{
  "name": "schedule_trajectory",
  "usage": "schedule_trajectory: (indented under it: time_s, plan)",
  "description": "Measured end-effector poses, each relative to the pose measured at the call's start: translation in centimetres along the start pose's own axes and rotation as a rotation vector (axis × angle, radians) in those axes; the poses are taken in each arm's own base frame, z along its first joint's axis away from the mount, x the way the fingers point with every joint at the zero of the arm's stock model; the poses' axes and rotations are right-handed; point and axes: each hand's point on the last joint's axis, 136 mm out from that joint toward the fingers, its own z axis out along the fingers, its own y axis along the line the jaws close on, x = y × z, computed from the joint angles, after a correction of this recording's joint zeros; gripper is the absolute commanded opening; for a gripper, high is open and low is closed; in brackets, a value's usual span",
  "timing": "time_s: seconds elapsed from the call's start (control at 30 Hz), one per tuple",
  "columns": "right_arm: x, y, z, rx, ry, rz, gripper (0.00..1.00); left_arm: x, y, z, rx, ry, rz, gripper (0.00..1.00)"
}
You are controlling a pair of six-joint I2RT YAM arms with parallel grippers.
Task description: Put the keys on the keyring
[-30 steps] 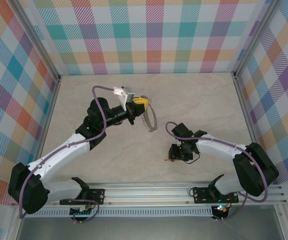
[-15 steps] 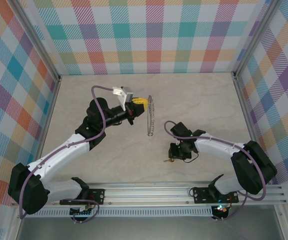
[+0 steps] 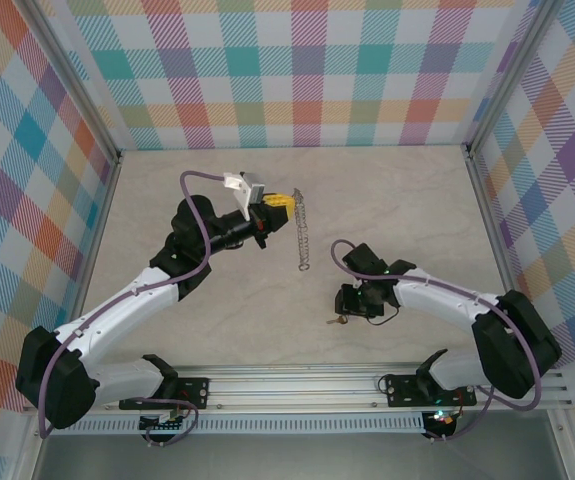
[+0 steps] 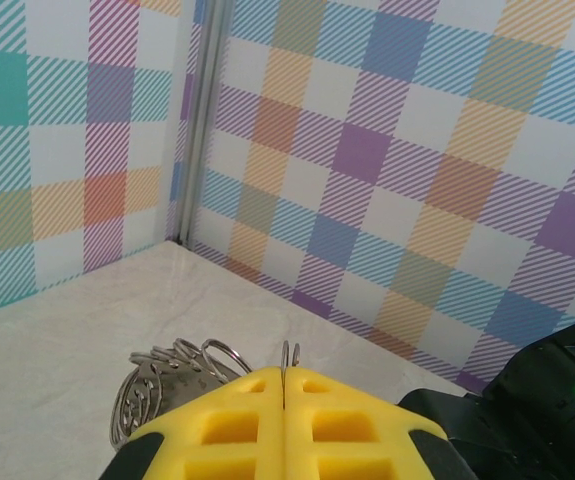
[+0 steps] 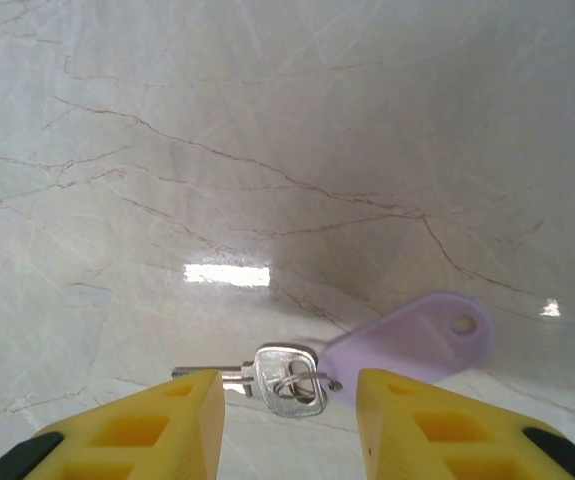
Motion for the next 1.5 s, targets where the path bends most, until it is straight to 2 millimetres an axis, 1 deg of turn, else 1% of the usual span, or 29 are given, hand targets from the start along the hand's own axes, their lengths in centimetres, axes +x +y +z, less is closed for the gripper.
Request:
schedule_trajectory:
  time_s: [0.27, 0.4, 0.6, 0.73, 1.0, 1.33, 1.5]
  plan:
    - [0.7, -0.2, -0.1, 0.072, 0.005, -0.015, 0.37, 0.7, 0.6, -0.4, -0.015, 0.001, -0.009, 0.00]
    - [0.9, -0.3, 0.4, 0.103, 0.014, -0.012, 0.36, 0.1, 0.8, -0.9, -0.024, -0.015, -0.008, 0.00]
    - [1.1, 0.1, 1.0, 0.125, 0.029, -0.028, 0.36, -0.9, 0.8, -1.7, -0.029, -0.052, 0.003, 0.00]
    - [1.0, 0.5, 1.2, 0.128, 0.035, -0.028, 0.35, -0.5, 1.0, -1.9, -0.036, -0.048, 0.000, 0.00]
    - [1.1, 0.2, 1.8, 0.152, 0.047, -0.023, 0.33, -0.2, 1.3, -2.0, -0.042, -0.049, -0.007, 0.00]
    - [1.0, 0.0, 1.8, 0.162, 0.041, -0.023, 0.22, -0.5, 1.2, -2.1, -0.039, -0.061, -0.012, 0.00]
    - [1.0, 0.0, 1.8, 0.164, 0.039, -0.024, 0.15, -0.5, 1.1, -2.1, -0.032, -0.059, -0.016, 0.00]
